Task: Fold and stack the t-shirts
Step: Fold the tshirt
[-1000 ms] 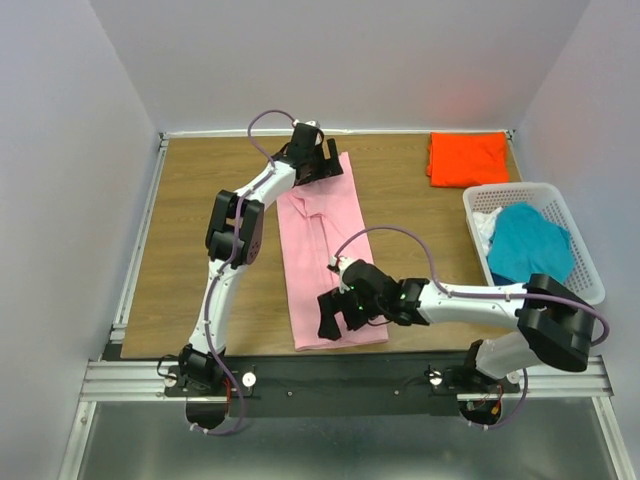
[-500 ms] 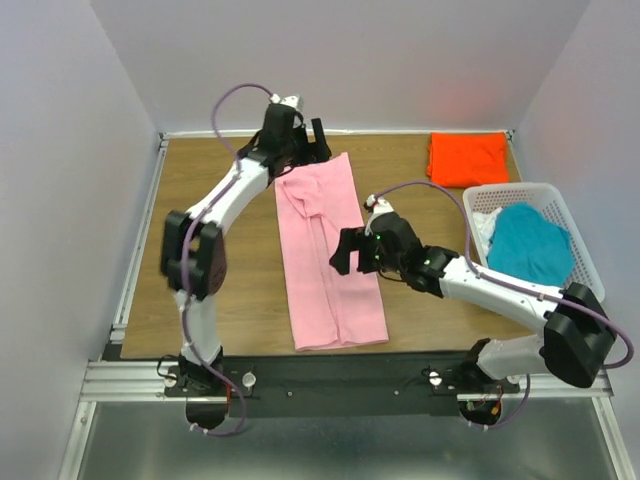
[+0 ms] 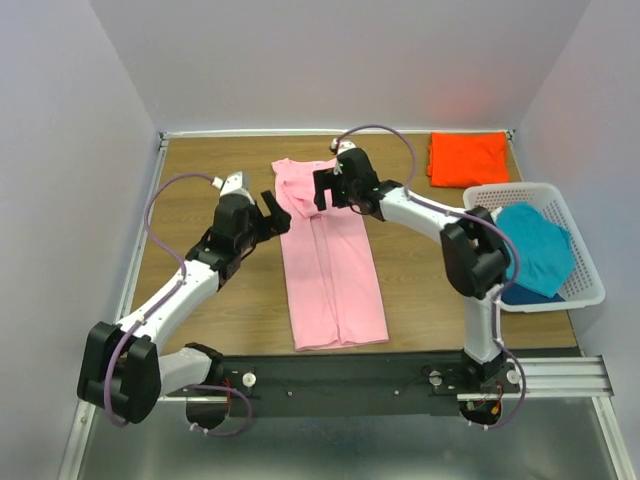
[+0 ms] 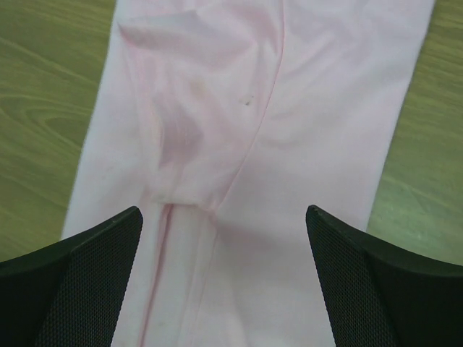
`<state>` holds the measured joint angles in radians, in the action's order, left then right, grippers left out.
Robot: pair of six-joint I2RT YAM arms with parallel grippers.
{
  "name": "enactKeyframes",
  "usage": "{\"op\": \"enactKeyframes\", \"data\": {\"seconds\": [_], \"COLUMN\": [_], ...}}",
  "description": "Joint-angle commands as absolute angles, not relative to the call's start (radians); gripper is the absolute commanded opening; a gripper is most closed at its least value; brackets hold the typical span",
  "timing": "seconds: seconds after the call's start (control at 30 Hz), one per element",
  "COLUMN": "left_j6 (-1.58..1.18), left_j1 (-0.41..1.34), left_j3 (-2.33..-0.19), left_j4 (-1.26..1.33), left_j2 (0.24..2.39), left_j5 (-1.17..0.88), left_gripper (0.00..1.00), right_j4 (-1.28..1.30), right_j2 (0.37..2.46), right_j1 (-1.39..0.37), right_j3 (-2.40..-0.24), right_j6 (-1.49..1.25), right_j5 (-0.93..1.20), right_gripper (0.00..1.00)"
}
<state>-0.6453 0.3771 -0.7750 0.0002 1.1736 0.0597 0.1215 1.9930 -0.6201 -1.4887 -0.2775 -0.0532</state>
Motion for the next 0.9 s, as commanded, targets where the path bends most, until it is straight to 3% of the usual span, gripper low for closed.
{"op": "enactKeyframes", "data": {"seconds": [0.0, 0.27, 0.67, 0.87], "left_j6": [-0.73, -0.729, -0.747, -0.741], "left_j1": [0.382, 0.383, 0.385, 0.393], "left_j3": [-0.672, -0.611, -0.453, -0.42], "left_j4": [0.011, 0.017, 0.029, 0.038], "left_j2": [1.076, 1.039, 1.025, 1.035], "left_j5": [0.111, 0.037, -0.041, -0.078], "left_gripper": [0.98, 0.98, 0.98, 0.98], "right_j4": [0.152, 0.242, 0.32, 0.328], "right_j2": [2.147, 2.419, 2.487, 2.484], "right_j1": [-0.623, -0.58, -0.535, -0.499], "right_j3": [-1.653, -1.945, -1.934, -1.92], "right_j6": [-0.101, -0.077, -0.061, -0.078], "right_j5": [-0.049, -0.069, -0.334, -0.266], "right_gripper": [1.0, 1.0, 1.0, 1.0]}}
